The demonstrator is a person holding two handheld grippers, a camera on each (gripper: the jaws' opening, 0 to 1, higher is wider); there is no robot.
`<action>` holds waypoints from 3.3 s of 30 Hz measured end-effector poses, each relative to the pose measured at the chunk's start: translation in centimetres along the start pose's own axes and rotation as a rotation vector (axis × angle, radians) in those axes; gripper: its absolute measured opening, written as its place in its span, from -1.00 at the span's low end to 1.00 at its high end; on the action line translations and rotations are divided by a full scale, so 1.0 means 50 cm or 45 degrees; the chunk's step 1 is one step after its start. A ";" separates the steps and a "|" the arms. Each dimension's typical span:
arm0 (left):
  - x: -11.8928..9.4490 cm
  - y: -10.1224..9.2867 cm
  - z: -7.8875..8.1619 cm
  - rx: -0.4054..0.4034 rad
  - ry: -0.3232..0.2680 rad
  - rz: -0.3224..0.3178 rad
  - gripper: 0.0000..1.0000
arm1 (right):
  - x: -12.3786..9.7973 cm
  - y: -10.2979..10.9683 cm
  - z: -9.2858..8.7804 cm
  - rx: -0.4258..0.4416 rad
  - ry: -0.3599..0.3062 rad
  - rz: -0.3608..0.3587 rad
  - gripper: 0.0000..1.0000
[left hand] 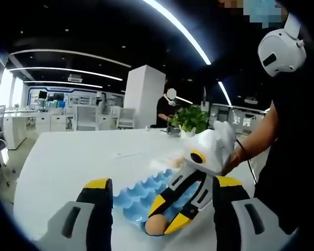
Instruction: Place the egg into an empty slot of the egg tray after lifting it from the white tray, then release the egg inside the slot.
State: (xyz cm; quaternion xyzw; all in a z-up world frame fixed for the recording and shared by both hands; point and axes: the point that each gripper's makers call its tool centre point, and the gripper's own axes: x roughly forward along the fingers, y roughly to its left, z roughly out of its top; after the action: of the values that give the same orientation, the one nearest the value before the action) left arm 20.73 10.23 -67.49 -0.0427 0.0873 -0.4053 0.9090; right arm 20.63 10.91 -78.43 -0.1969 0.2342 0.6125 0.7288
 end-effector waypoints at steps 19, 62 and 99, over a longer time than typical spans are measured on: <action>0.003 -0.010 0.008 0.012 0.000 -0.007 0.57 | -0.020 0.001 -0.007 -0.010 -0.014 -0.017 -0.53; 0.038 -0.046 0.016 0.048 0.025 -0.062 0.50 | -0.199 -0.064 -0.112 0.199 -0.052 -0.263 -0.56; 0.051 -0.049 0.020 0.066 0.029 -0.080 0.48 | -0.257 -0.084 -0.169 0.247 -0.016 -0.356 -0.56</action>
State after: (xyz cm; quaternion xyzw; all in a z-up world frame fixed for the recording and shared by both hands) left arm 20.78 6.71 -66.43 -0.0171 0.0859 -0.4362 0.8956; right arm 22.15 -4.93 -77.81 -0.1526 0.2580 0.4807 0.8240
